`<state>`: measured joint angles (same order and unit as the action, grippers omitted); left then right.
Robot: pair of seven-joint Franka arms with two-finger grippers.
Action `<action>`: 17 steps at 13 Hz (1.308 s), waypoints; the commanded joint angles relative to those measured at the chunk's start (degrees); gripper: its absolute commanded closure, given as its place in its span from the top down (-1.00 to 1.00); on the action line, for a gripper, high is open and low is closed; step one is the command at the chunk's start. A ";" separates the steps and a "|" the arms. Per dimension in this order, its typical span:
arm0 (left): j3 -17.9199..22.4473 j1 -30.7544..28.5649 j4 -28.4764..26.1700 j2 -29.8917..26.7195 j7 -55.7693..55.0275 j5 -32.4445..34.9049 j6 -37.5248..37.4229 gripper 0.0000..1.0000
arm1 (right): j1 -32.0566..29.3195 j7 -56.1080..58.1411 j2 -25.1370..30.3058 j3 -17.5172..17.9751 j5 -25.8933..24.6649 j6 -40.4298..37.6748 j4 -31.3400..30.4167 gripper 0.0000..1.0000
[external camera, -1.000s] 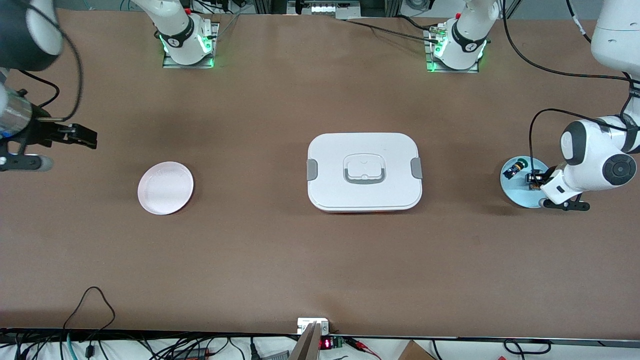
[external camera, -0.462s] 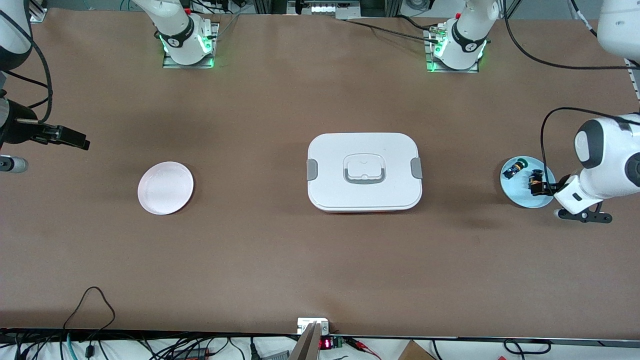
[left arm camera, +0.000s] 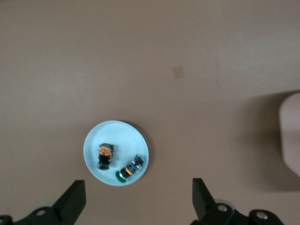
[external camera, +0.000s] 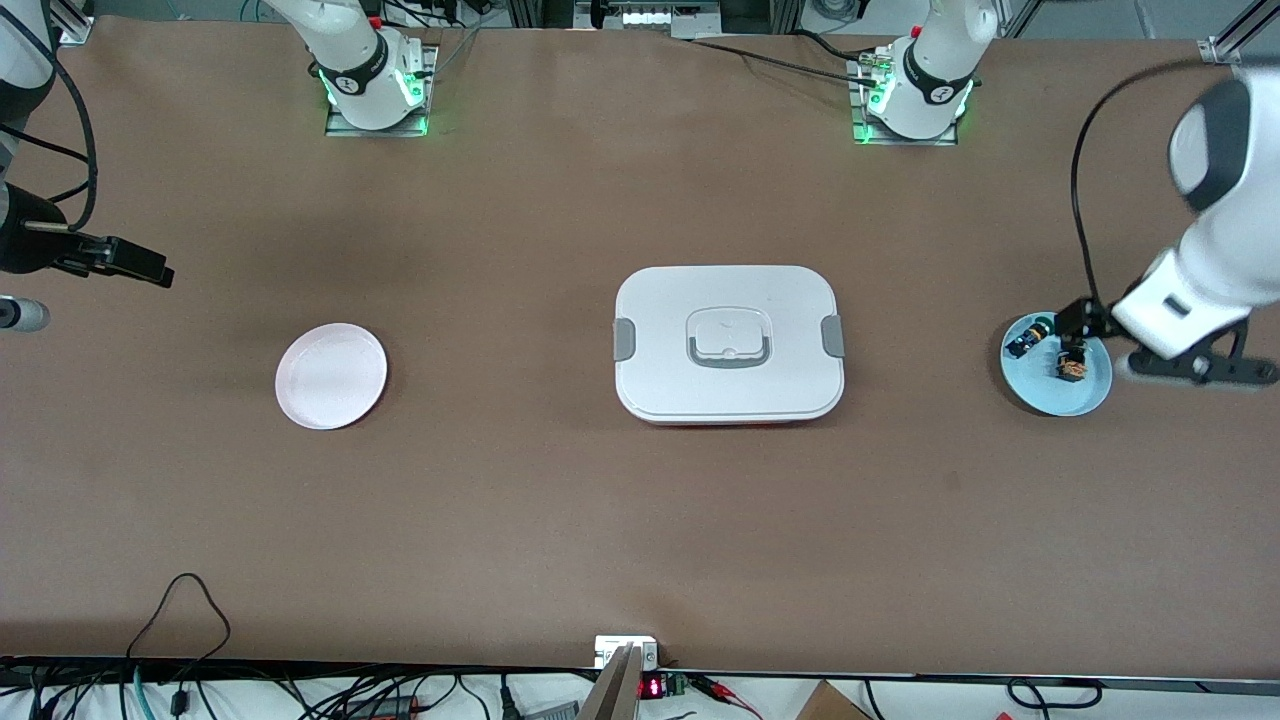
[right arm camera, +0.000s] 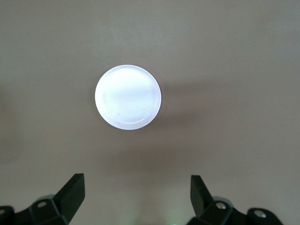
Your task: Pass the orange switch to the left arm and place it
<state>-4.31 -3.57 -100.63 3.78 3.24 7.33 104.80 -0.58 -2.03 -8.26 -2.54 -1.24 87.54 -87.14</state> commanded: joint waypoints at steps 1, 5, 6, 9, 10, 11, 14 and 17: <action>0.88 1.73 -2.11 -6.31 -1.74 -2.31 -4.51 1.00 | -0.82 1.69 1.75 -0.09 -0.17 -0.96 -1.62 1.00; 0.97 1.20 0.16 -7.73 -3.32 -7.67 -11.02 1.00 | -0.91 2.47 6.58 -0.09 -0.25 4.12 -9.17 1.00; 0.71 1.29 0.43 -7.82 -3.85 -7.76 -11.29 1.00 | -0.91 2.65 7.02 -0.09 -0.26 4.40 -9.53 1.00; 0.36 1.82 0.61 -7.82 -5.96 -7.85 -11.47 1.00 | -0.83 2.65 8.08 -0.01 -0.52 3.96 -9.01 1.00; -0.69 1.82 0.78 -7.82 -6.05 -7.85 -11.38 1.00 | -0.83 2.56 8.69 -0.01 -0.26 3.87 -8.92 1.00; -1.22 1.73 1.83 -7.82 -6.92 -7.85 -11.55 1.00 | -0.83 2.56 8.79 -0.01 -0.17 3.87 -8.92 1.00; -1.40 1.73 2.54 -7.47 -7.28 -7.59 -11.90 1.00 | -0.74 2.74 8.79 0.08 -0.25 3.09 -8.66 1.00; -1.58 1.82 2.72 -6.85 -7.02 -6.71 -12.08 1.00 | -1.00 2.56 8.17 0.08 0.09 2.73 -7.25 1.00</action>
<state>-5.93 -2.10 -99.23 -3.78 -3.49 0.42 94.05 -1.02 -0.03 -0.67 -2.88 -1.24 90.68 -94.51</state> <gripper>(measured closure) 0.000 0.000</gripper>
